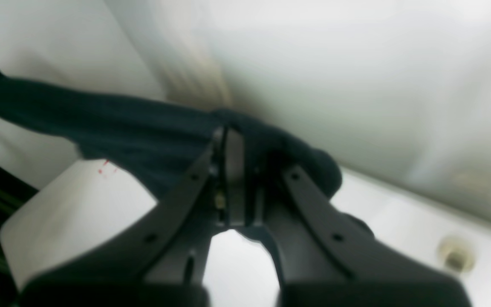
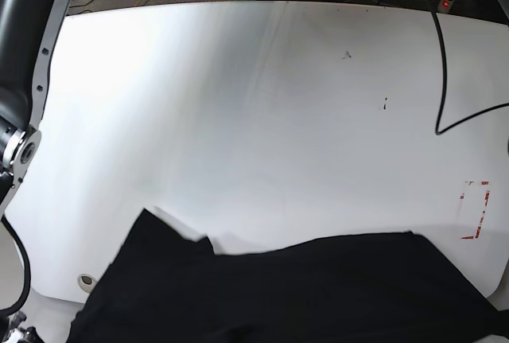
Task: Fold the T-shirt properly
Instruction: 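Lift the shirt with both grippers and lay it flat, logo up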
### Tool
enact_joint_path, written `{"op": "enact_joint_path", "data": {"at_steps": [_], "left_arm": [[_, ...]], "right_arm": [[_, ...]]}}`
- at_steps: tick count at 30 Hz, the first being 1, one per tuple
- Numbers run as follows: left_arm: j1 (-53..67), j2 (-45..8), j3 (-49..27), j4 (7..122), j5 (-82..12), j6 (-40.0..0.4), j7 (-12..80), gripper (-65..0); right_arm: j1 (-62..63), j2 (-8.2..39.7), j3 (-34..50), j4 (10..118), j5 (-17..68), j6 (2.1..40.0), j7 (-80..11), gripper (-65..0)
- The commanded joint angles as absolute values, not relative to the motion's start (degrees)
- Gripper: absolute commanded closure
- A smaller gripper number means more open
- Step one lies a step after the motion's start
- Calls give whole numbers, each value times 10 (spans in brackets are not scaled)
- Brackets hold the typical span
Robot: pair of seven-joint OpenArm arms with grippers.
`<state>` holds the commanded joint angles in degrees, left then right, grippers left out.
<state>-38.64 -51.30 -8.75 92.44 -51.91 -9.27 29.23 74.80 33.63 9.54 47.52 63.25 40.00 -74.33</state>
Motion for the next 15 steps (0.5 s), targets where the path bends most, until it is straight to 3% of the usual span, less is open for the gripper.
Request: {"op": "enact_joint_path", "data": {"at_steps": [7, 15], "left_arm": [[-370, -527, -87, 931, -538, -95, 319, 0], [-178, -499, -109, 999, -538, -95, 320, 0]], "right_arm": [[720, 343, 100, 481, 655, 400, -773, 0], [439, 380, 165, 577, 735, 400, -773, 0]]}}
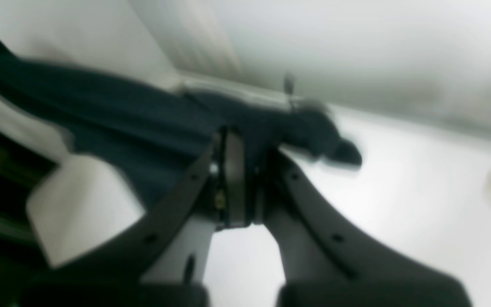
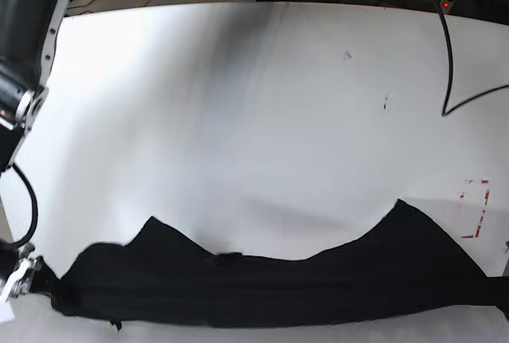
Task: Fold the T-shirt properly
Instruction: 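Lift the shirt with both grippers and lay it flat, logo up, then lift the shirt with both grippers, shake it, and lay it flat again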
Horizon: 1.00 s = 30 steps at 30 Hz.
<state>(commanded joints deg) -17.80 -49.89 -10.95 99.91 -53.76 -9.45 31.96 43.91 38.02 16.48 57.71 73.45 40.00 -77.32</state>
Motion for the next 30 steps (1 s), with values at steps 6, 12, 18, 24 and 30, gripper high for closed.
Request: {"op": "enact_joint_path", "data": {"at_steps": [6, 12, 18, 24, 30], "left_arm": [[22, -439, -175, 1049, -536, -95, 320, 0], [185, -375, -213, 1077, -534, -95, 320, 0], [308, -322, -269, 1086, -533, -95, 320, 0], [380, -321, -277, 1080, -533, -95, 319, 0], [395, -321, -277, 1059, -533, -95, 319, 0]], "right_arm": [[223, 360, 242, 658, 735, 400, -773, 0], [76, 335, 298, 700, 735, 400, -773, 0], [-12, 331, 311, 702, 735, 400, -773, 0], [-58, 316, 311, 703, 735, 400, -773, 0], [-82, 307, 308, 703, 731, 400, -773, 0]]}}
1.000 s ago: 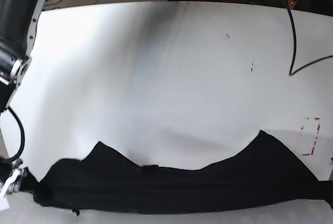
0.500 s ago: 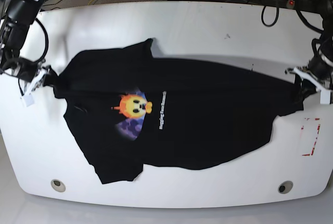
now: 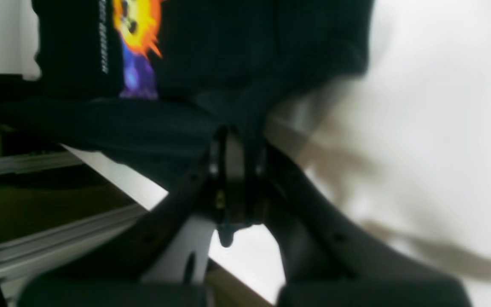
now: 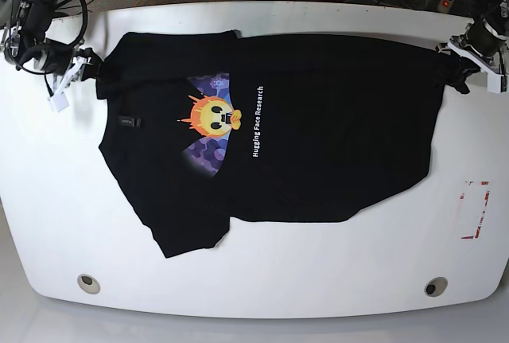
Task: Fold the T-shirt properly
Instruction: 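Lift the shirt with both grippers, shake it, and lay it flat again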
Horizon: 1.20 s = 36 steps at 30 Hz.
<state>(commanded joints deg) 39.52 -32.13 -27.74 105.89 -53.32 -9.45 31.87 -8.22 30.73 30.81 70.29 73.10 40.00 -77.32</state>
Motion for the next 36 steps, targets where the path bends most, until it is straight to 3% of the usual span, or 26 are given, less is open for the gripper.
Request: {"op": "enact_joint_path", "data": {"at_steps": [10, 17, 25, 30, 36], "left_arm": [[392, -321, -276, 1062, -534, -95, 318, 0], [298, -340, -269, 1077, -509, -95, 320, 0], [95, -422, -182, 1056, -459, -96, 320, 0], [-37, -439, -176, 1010, -457, -142, 326, 0], [-216, -457, -175, 936, -454, -147, 391, 0]], "right_arm": [[-78, 300, 310, 703, 733, 400, -773, 0], [-8, 299, 310, 702, 684, 400, -759, 0], [158, 299, 307, 701, 590, 400, -758, 0], [271, 298, 303, 701, 522, 400, -760, 0], [401, 303, 211, 700, 507, 400, -760, 0]]}}
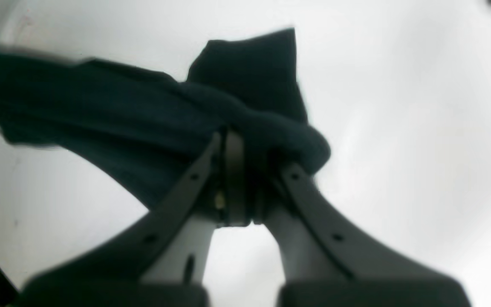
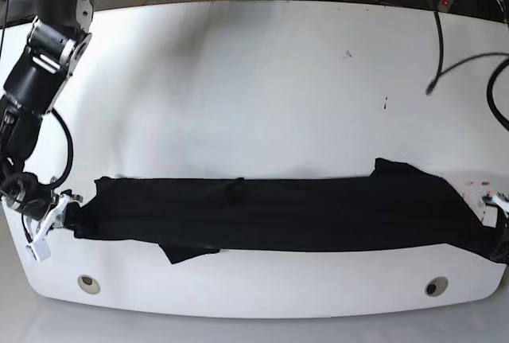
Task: Fold the T-shirt properly
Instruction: 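Lift the shirt with both grippers, shake it, and lay it flat again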
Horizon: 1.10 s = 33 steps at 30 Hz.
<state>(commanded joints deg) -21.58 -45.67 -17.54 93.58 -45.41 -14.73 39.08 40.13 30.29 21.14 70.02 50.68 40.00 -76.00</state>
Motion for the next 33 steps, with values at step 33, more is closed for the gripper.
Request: {"op": "enact_joint_path", "data": {"at_steps": [33], "left_arm": [[-9, -283, -328, 1135, -262, -324, 527, 0]], "right_arm": [[172, 277, 238, 936, 509, 400, -797, 0]]}}
